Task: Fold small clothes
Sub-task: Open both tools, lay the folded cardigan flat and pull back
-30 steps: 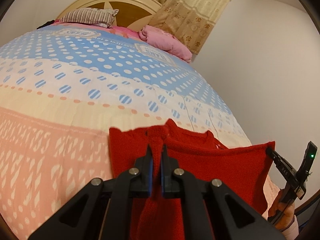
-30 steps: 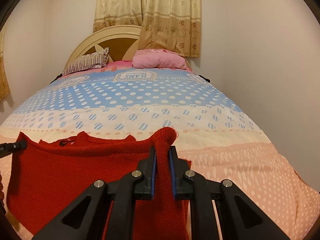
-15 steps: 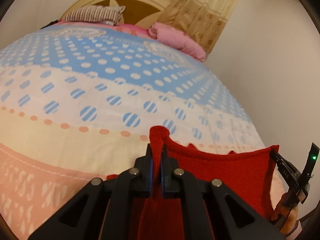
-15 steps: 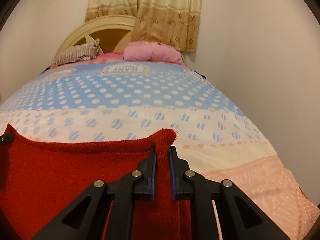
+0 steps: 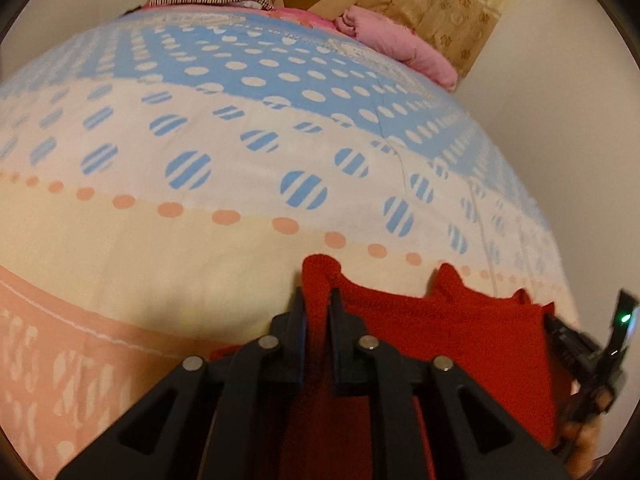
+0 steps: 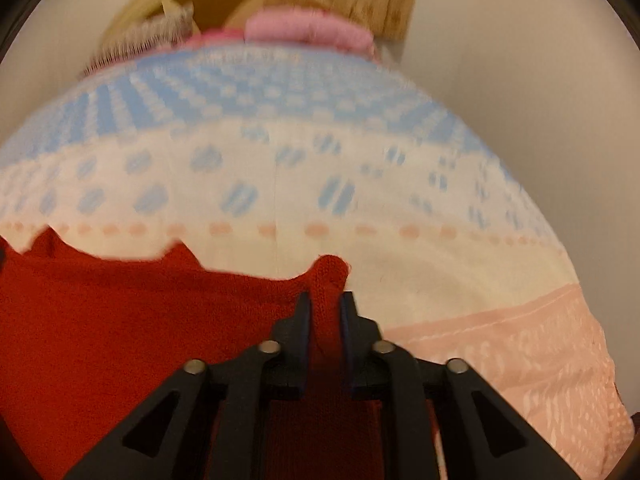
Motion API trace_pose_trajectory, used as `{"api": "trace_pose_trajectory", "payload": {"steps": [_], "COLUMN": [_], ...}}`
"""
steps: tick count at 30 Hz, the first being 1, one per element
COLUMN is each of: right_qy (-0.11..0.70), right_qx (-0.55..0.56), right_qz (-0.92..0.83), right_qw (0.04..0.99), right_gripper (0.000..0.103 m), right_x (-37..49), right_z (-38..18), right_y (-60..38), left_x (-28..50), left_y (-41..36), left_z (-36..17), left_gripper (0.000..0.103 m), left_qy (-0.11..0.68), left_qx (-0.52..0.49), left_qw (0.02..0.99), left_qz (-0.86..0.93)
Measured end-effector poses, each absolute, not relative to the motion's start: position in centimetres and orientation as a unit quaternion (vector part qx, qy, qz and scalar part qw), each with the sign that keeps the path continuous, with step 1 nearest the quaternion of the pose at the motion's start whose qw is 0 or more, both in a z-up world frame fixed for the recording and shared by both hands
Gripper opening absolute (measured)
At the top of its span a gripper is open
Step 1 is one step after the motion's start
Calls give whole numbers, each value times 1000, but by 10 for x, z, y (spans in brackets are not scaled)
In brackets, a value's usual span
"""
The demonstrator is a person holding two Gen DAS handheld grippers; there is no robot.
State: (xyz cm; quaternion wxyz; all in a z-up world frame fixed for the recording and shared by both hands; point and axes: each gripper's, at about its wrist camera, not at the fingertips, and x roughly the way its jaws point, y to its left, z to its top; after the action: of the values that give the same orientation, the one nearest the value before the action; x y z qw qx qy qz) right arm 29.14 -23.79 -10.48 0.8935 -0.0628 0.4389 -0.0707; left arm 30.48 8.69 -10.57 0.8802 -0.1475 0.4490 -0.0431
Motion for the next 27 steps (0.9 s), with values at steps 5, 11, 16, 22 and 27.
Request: {"api": "trace_pose_trajectory", "payload": {"steps": [5, 11, 16, 22, 27], "right_qy": [403, 276, 310, 353, 401], "right_qx": [-33, -11, -9, -31, -10], "right_qz": [-87, -124, -22, 24, -3], "right_qw": [910, 953, 951, 935, 916], "right_gripper": [40, 48, 48, 48, 48], "right_x": [273, 183, 136, 99, 91], "right_z": [-85, -26, -28, -61, -94], "right_y": [-251, -248, -214, -186, -206], "left_x": [279, 224, 184, 160, 152], "left_y": [71, 55, 36, 9, 5], "left_z": [-76, -51, -57, -79, -89], "left_gripper": [29, 56, 56, 56, 59], "left_qy": [414, 376, 385, 396, 385], "left_qx": [-52, 15, 25, 61, 78], "left_qw": [908, 926, 922, 916, 920], "left_qz": [-12, -1, -25, -25, -8]}}
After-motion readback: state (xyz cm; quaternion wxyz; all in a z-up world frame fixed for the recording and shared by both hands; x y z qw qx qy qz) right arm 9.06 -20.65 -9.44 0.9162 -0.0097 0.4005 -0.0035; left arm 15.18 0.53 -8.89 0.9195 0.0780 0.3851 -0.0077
